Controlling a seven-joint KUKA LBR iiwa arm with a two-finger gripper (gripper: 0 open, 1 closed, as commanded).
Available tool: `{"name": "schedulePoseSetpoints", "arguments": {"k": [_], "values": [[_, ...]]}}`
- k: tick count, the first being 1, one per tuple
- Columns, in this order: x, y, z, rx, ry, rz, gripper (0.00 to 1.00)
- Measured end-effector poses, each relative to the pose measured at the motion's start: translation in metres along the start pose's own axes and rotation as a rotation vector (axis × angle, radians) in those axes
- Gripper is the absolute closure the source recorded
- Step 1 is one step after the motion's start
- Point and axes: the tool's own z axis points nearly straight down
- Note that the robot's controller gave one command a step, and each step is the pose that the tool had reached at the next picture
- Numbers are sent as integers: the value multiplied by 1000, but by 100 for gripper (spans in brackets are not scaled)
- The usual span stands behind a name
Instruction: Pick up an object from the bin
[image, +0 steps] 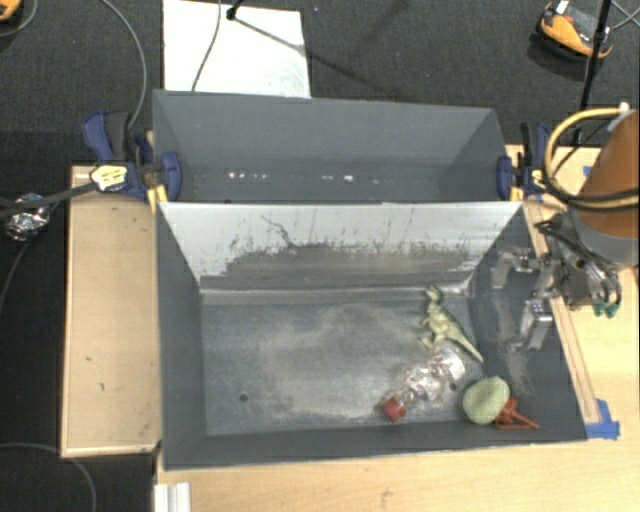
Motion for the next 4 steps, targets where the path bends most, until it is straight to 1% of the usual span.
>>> {"name": "schedulePoseSetpoints", "arguments": {"k": [1,2,3,4], "values": [[-1,1,-5,2,-8,-4,0],[3,15,46,2,-9,-120,0],[14,39,70,3,-8,-302,0],[13,44,107,4,-13,-348,0]]}}
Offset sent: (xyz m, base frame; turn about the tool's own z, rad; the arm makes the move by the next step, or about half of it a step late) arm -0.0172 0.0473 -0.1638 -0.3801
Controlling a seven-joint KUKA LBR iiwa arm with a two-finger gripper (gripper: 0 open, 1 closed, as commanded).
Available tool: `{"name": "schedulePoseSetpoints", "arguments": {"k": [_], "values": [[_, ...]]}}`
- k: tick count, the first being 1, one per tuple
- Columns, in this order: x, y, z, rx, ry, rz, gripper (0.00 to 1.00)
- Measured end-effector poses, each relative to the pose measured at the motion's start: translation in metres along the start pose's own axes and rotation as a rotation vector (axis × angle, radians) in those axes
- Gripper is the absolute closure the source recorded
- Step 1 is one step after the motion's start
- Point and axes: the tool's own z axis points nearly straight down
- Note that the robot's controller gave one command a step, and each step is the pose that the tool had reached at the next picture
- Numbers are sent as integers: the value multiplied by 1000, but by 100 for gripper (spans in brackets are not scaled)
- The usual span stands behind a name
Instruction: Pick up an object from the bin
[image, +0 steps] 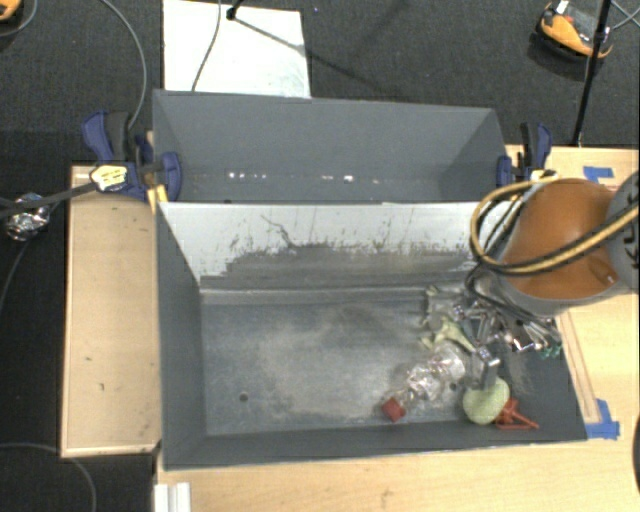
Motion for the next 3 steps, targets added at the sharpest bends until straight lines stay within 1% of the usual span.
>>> {"name": "schedulePoseSetpoints", "arguments": {"k": [1,2,3], "values": [[0,14,48,-2,2,-205,0],[-6,24,56,1,-4,-129,100],[-6,24,57,1,-3,-130,100]]}}
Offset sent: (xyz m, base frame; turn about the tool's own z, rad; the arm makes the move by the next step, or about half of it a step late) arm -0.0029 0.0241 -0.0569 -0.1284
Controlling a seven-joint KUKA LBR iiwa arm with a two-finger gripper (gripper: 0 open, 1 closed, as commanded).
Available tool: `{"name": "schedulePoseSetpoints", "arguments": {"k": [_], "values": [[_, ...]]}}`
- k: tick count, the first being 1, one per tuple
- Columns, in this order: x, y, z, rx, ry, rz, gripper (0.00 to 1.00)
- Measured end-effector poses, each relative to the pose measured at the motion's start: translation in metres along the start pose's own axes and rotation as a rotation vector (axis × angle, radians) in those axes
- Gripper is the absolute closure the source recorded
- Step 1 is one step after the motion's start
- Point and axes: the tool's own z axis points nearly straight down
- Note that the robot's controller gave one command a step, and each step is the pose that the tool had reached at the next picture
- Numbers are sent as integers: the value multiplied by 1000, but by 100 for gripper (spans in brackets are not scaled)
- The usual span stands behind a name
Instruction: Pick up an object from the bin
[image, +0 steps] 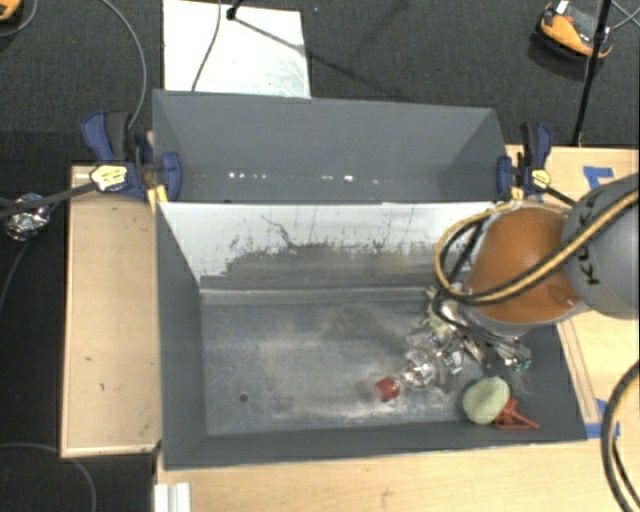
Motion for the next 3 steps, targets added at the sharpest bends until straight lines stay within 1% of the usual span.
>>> {"name": "schedulePoseSetpoints", "arguments": {"k": [2,3], "values": [[1,1,-6,-3,3,-1,100],[1,1,-21,-3,3,-1,100]]}}
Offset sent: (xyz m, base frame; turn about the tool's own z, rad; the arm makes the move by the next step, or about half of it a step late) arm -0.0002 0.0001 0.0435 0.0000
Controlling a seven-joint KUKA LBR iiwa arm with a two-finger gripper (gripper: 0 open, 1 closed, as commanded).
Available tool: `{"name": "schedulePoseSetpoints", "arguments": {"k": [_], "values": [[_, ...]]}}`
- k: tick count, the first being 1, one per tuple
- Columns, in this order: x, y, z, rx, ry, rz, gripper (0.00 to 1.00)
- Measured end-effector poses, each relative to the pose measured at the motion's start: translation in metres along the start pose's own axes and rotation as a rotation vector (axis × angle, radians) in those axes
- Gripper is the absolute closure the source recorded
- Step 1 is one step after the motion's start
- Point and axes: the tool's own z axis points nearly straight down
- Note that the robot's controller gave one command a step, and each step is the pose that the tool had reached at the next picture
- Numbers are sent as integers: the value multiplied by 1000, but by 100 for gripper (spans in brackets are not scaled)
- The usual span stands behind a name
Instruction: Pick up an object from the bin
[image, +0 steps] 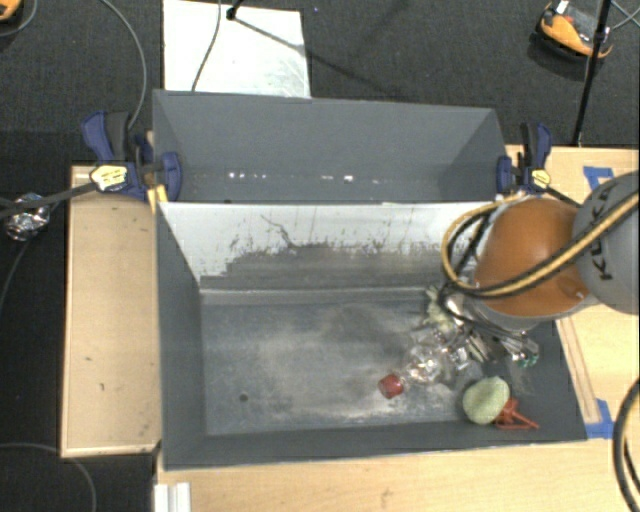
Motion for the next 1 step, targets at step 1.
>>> {"name": "schedulePoseSetpoints", "arguments": {"k": [1], "values": [[-1,-1,-15,2,-3,0,100]]}}
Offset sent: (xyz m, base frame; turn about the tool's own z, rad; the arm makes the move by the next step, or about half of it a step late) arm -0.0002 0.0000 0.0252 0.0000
